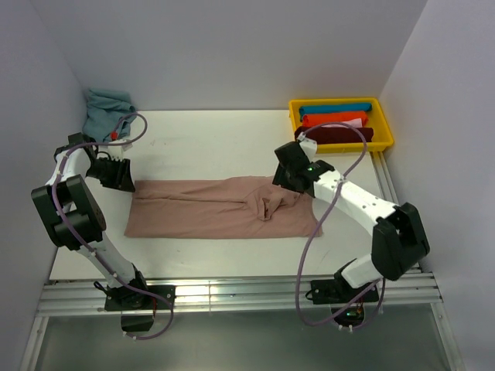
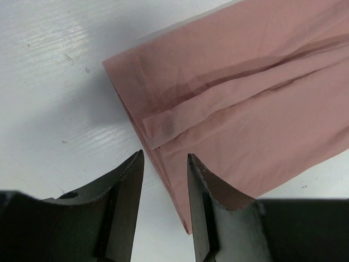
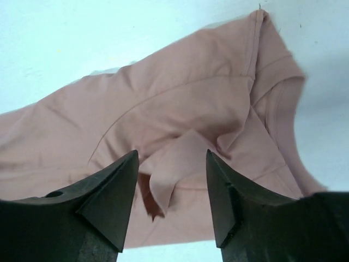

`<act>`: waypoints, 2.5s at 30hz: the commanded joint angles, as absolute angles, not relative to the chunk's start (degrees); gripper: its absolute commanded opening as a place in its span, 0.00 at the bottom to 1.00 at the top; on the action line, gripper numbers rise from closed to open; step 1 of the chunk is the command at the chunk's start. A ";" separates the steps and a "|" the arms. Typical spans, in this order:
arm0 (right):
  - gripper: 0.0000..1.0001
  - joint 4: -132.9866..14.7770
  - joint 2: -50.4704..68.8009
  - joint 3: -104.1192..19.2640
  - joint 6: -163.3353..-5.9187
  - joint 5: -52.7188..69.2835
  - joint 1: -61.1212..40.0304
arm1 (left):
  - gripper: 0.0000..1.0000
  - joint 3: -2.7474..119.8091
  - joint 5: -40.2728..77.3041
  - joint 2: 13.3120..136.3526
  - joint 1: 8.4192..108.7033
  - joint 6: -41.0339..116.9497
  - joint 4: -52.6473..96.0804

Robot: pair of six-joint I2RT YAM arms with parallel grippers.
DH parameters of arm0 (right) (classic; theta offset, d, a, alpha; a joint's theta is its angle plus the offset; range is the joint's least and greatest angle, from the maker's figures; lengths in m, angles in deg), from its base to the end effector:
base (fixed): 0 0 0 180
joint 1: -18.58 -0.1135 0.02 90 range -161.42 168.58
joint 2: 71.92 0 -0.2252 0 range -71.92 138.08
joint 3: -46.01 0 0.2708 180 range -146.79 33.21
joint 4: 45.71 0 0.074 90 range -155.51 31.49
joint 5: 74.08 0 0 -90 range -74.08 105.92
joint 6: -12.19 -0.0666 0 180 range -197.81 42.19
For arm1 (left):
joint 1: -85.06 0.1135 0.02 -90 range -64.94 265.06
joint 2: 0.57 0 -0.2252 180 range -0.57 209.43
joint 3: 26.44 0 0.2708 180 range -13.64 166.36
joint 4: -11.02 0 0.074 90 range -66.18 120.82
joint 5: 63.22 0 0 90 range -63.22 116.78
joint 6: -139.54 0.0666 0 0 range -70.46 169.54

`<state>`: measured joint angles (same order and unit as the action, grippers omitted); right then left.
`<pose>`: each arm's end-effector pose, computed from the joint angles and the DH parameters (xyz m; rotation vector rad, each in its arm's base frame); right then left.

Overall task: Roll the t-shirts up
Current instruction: Fold the tshirt

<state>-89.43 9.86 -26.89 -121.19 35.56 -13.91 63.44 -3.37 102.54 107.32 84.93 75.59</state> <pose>0.2975 0.1629 0.1860 0.3707 2.3950 0.1732 0.3482 0.1064 0.1422 0.3806 2.6368 -0.4912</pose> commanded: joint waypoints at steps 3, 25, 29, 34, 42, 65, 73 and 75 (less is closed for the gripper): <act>0.61 -89.36 17.54 -30.86 -116.84 33.86 -11.39 | 0.43 64.06 -5.04 101.29 107.12 86.45 76.47; 0.35 -85.23 -6.96 -4.94 -125.53 31.30 -13.15 | 0.42 64.85 -5.04 102.70 106.59 86.10 76.55; 0.58 -83.13 -4.95 -7.04 -125.45 30.70 -12.36 | 0.42 64.67 -5.13 102.79 106.16 86.01 76.55; 0.67 -81.10 -0.12 -14.14 -123.44 28.67 -10.51 | 0.42 64.32 -5.04 102.08 105.89 86.28 76.47; 0.72 -83.38 11.66 -24.79 -120.27 26.48 -9.10 | 0.42 63.71 -5.04 101.55 105.98 86.54 76.38; 0.29 -86.46 8.60 -16.98 -120.79 28.05 -13.15 | 0.41 63.62 -4.86 100.94 105.89 85.93 76.91; 0.10 -87.07 1.84 -11.89 -123.95 29.72 -15.34 | 0.41 58.96 -8.64 92.61 105.80 77.23 69.62; 0.08 -87.25 0.25 -10.31 -125.35 30.25 -16.13 | 0.41 57.21 -8.64 90.75 105.80 73.81 65.23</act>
